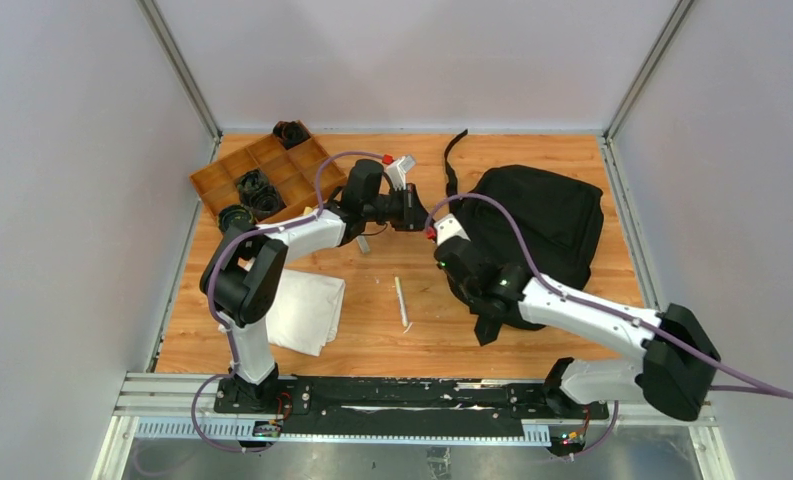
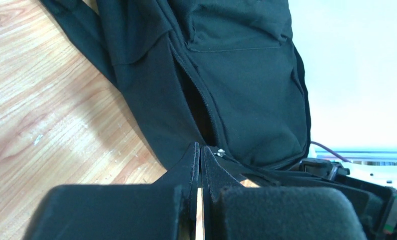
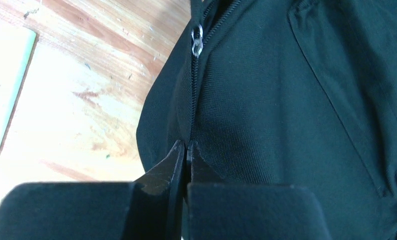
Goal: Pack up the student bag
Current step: Zip the student bag at the center of the board.
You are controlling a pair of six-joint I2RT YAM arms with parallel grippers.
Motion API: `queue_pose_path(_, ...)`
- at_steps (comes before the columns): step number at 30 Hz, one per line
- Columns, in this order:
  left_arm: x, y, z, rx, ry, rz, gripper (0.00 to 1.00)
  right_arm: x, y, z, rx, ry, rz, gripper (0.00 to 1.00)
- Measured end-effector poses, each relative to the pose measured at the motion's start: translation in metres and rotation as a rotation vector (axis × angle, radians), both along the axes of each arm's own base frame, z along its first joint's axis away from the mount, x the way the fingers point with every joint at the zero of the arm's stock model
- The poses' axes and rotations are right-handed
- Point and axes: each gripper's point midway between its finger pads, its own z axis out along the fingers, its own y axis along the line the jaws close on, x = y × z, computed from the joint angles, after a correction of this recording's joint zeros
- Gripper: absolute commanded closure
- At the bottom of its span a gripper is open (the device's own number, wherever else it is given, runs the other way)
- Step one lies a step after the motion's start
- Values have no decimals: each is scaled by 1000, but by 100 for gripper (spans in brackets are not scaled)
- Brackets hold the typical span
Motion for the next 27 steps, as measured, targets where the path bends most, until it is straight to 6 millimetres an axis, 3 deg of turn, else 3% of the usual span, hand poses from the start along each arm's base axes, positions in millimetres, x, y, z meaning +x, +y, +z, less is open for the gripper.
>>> queue_pose_path(9, 10, -7, 8, -25, 4, -22, 100, -40, -27, 14, 253, 28, -120, 100)
queue_pose_path(21, 36, -36, -13, -54, 81, -91, 100, -66, -45, 12, 462, 89, -307, 100)
queue_pose_path(23, 47, -36, -14, -47, 67, -57, 100, -75, -54, 8, 461, 113, -331, 100)
queue_pose_path(27, 81, -29, 4, -62, 4, 24, 100, -90, -70, -2, 445, 150, -363, 100)
